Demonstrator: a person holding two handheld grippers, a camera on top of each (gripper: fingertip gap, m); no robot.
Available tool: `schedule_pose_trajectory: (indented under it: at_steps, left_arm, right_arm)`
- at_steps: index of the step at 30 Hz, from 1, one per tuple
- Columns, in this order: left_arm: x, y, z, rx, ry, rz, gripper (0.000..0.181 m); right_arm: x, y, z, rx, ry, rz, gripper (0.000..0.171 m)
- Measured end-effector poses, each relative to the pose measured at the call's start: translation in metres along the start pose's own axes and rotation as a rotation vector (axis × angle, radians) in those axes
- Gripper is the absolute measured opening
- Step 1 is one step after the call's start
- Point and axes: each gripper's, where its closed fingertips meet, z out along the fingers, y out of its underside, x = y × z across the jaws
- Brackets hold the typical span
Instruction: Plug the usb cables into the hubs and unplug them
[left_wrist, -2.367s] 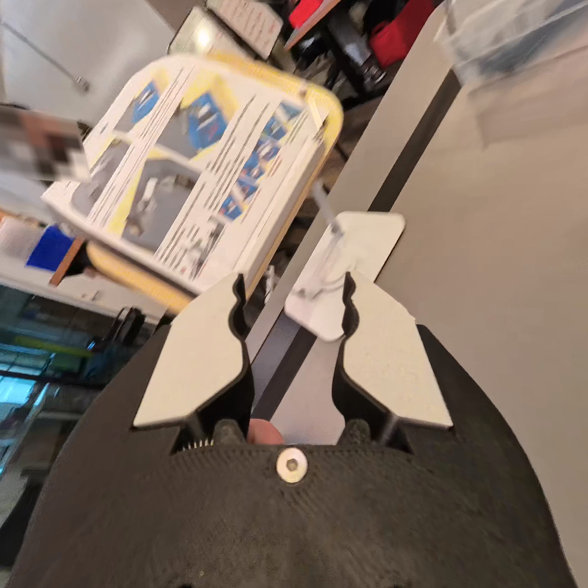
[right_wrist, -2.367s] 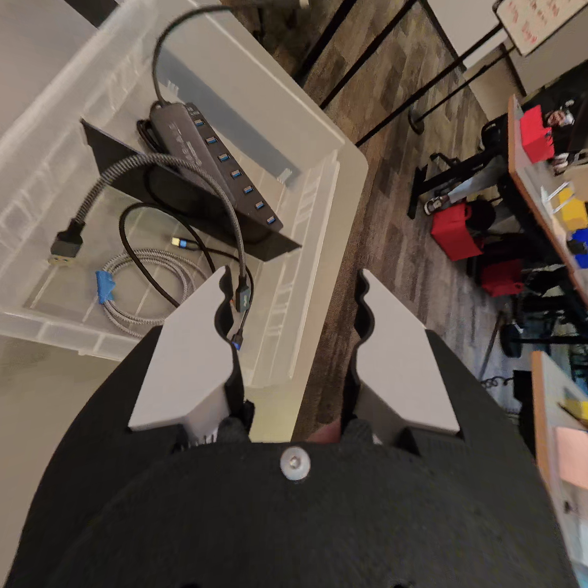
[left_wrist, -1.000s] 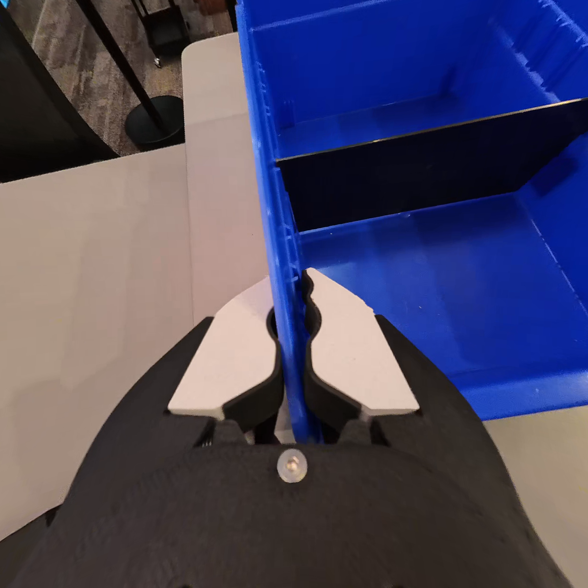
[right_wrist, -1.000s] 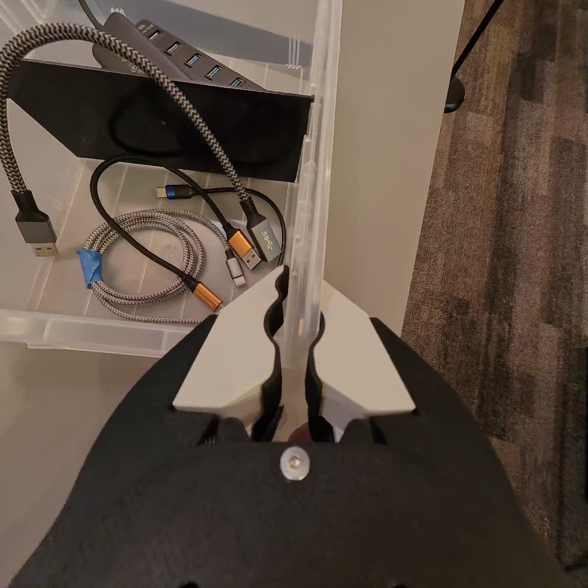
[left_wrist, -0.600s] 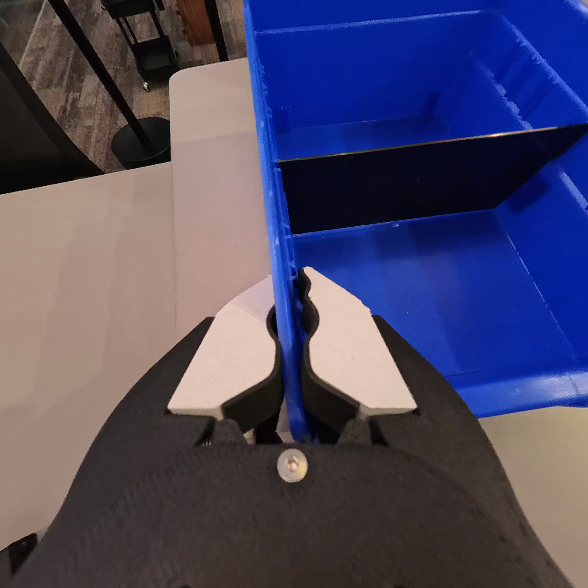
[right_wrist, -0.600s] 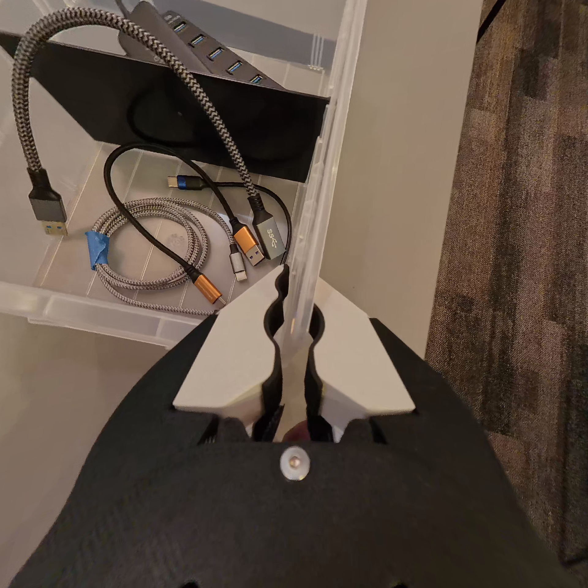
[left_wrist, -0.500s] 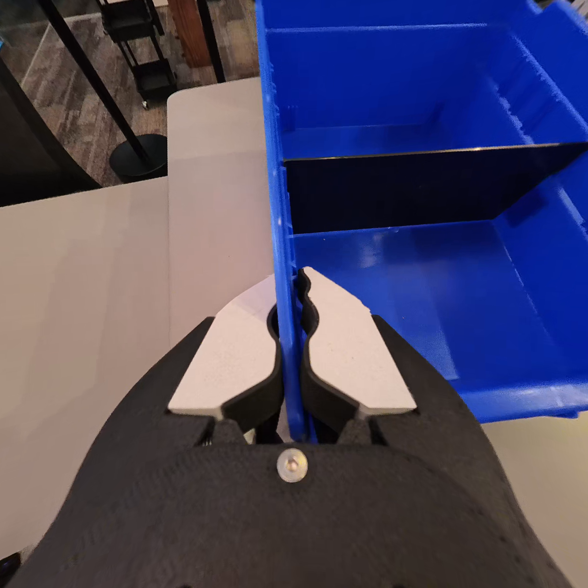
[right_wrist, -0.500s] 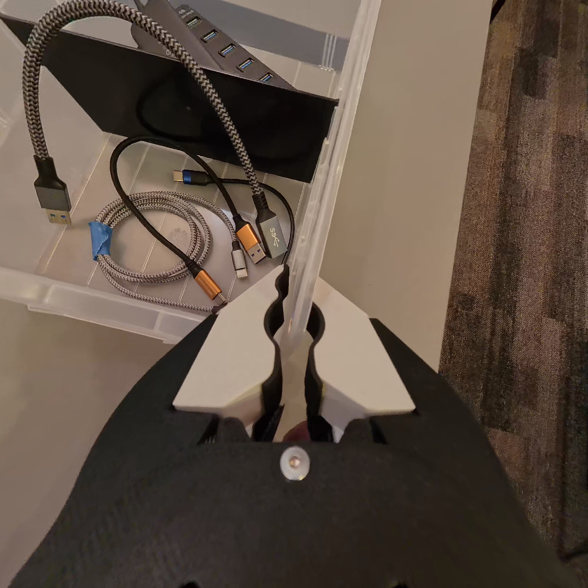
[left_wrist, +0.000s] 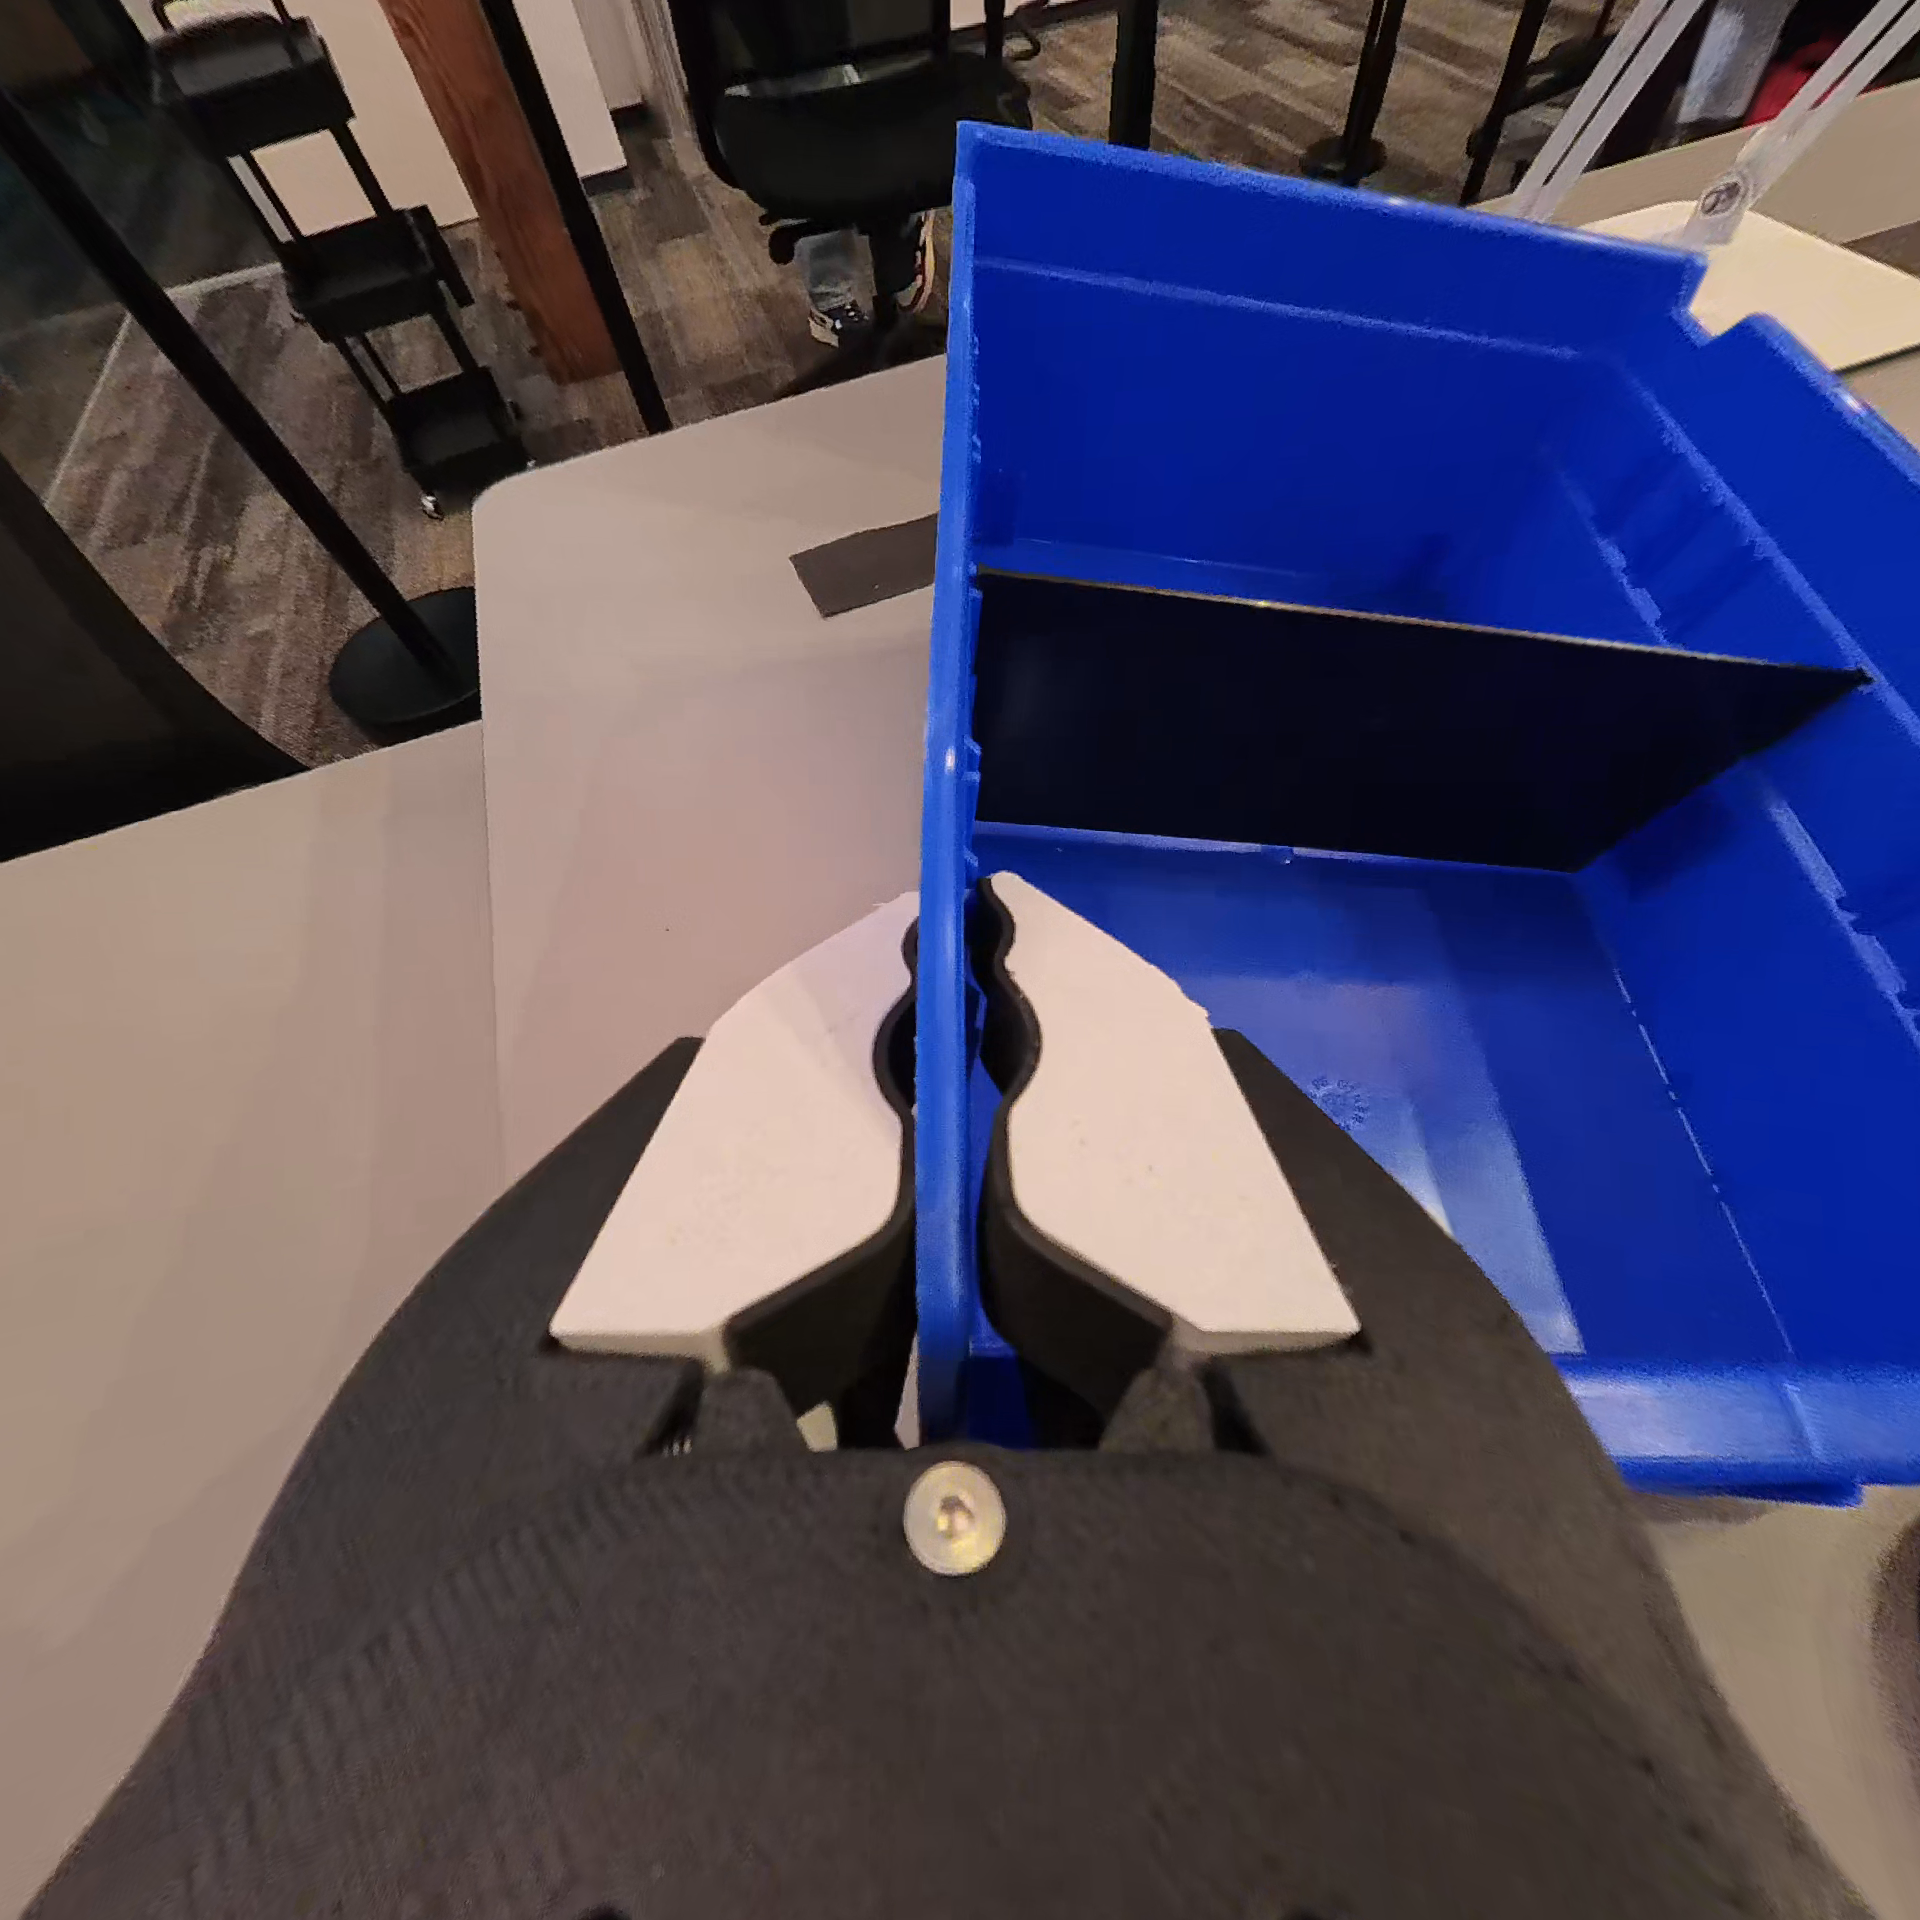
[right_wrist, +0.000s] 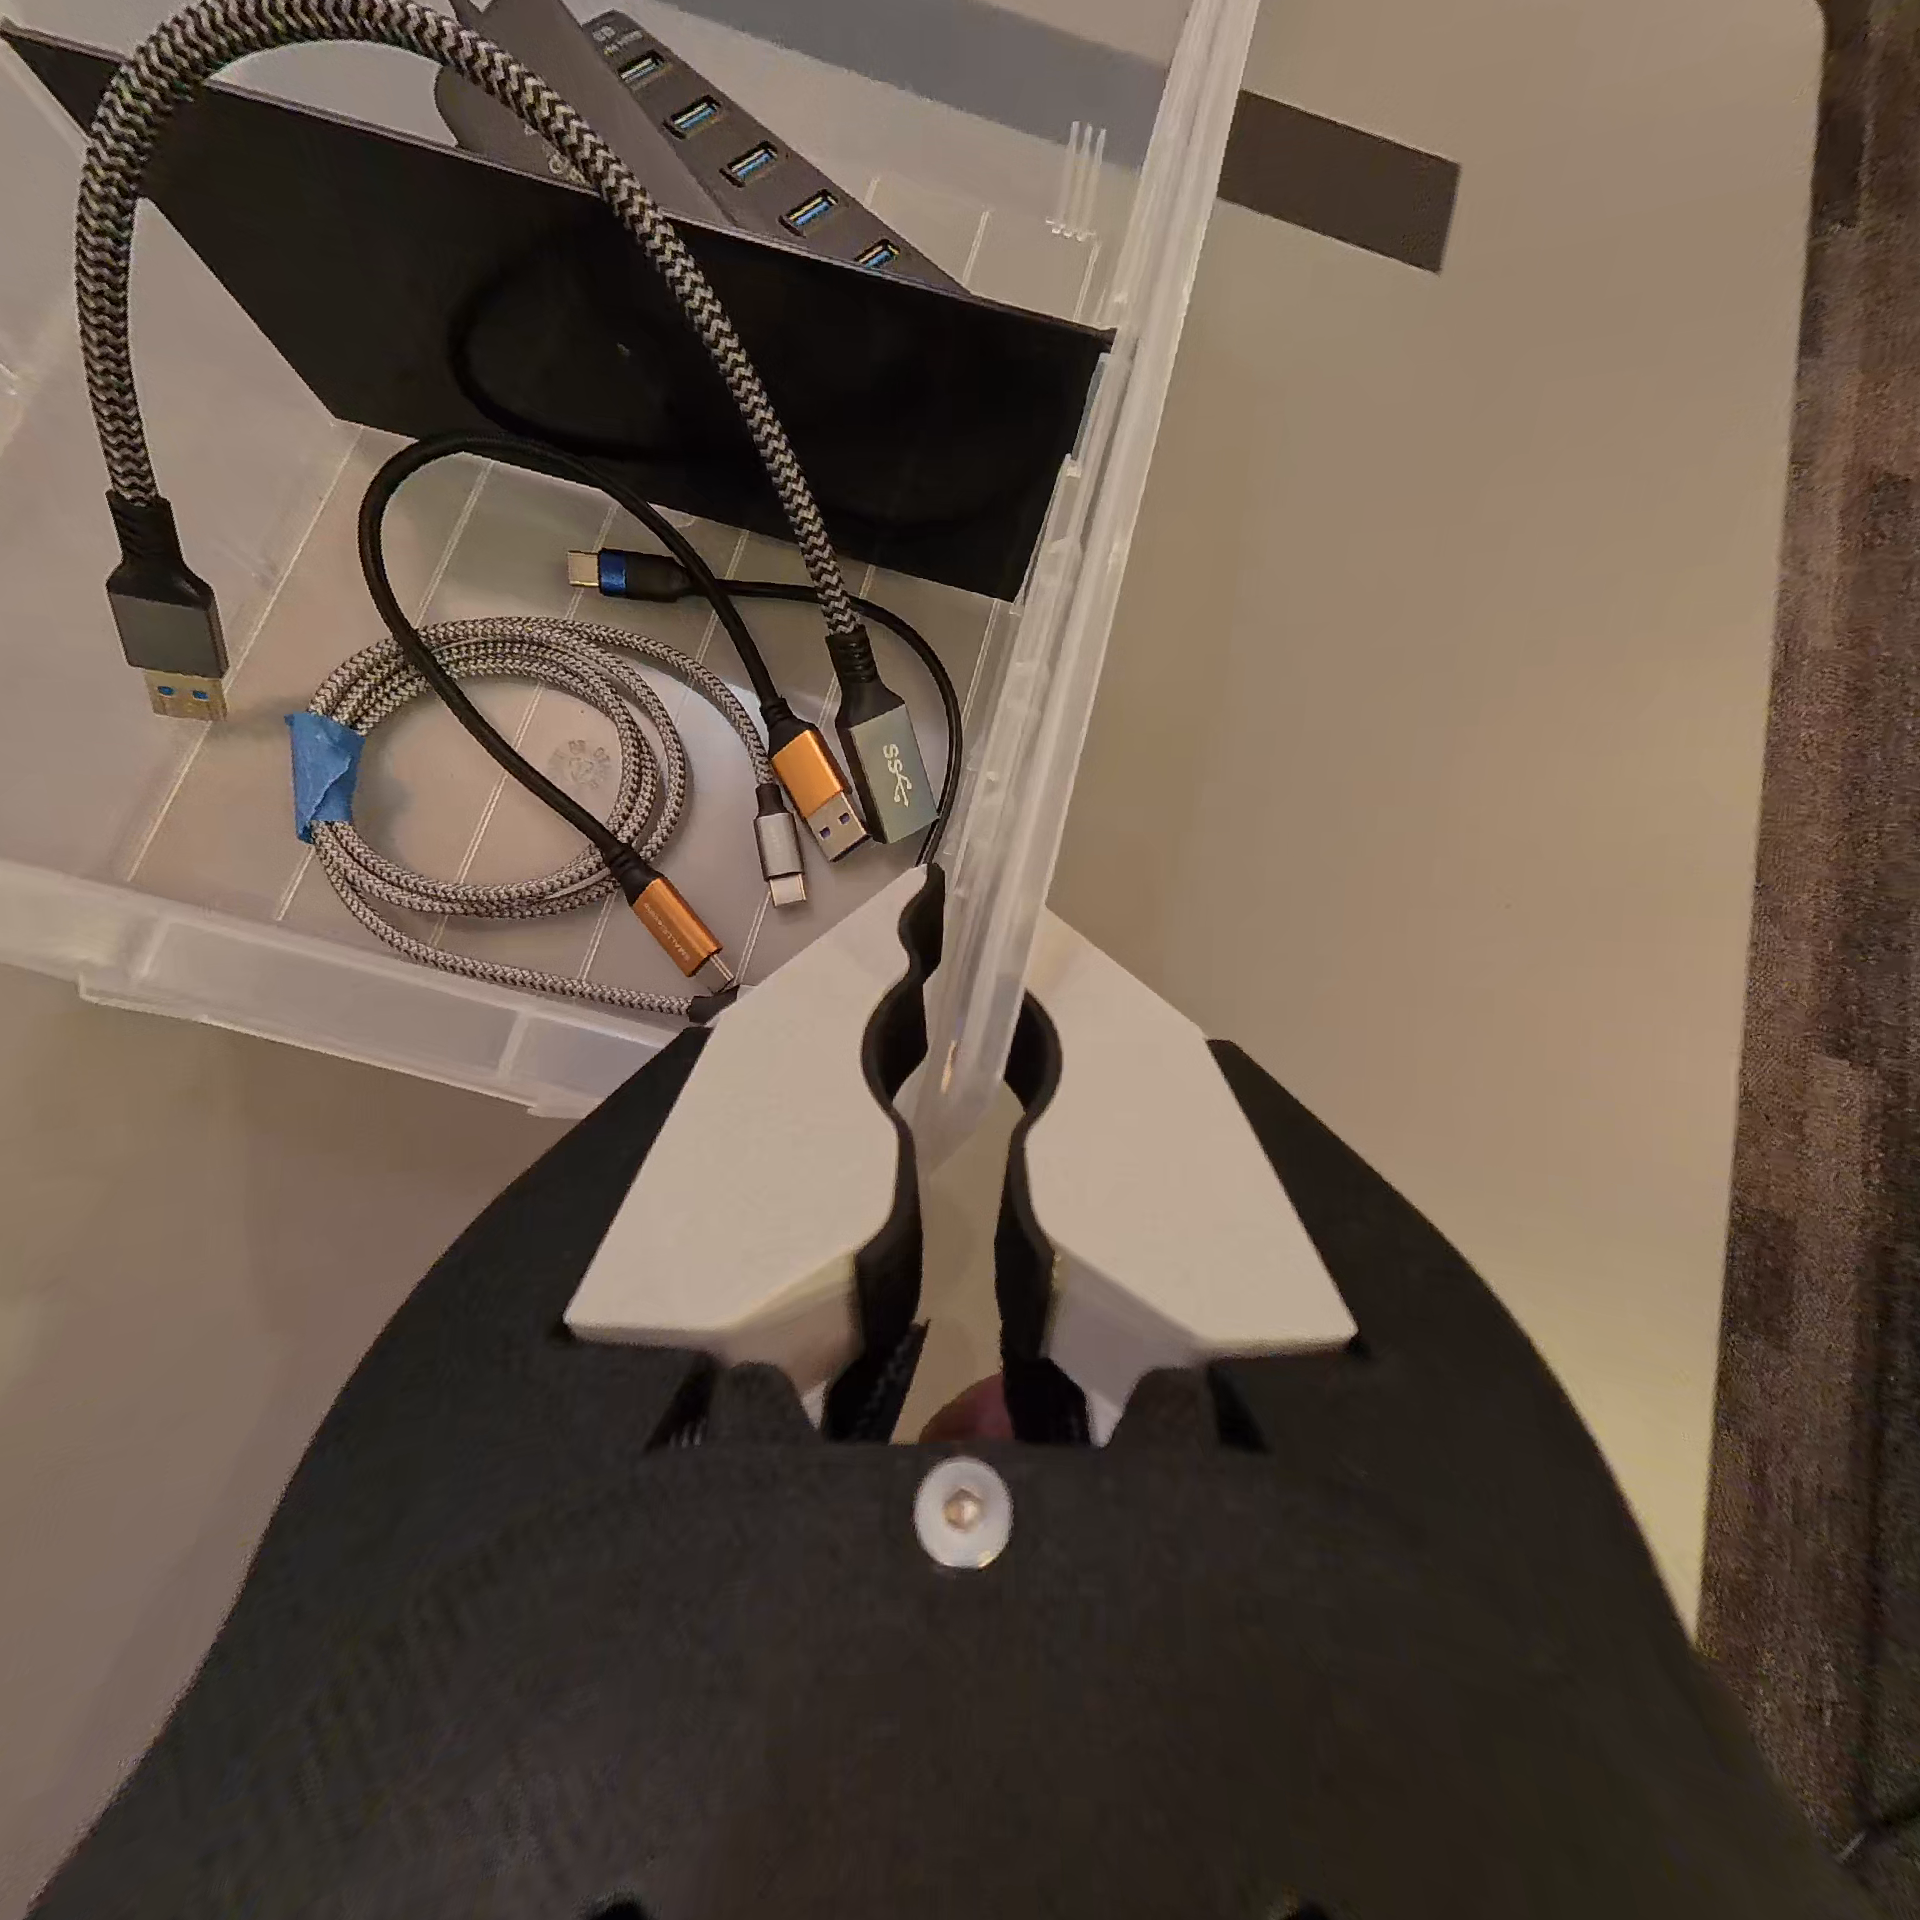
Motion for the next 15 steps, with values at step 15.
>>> schedule_pose_trajectory:
  at_steps: [15]
  left_arm:
    - [0.006, -0.016, -0.023, 0.020, -0.019, 0.096, 0.005]
  right_arm:
    - [-0.089, -0.015, 0.006, -0.008, -0.073, -0.116, 0.003]
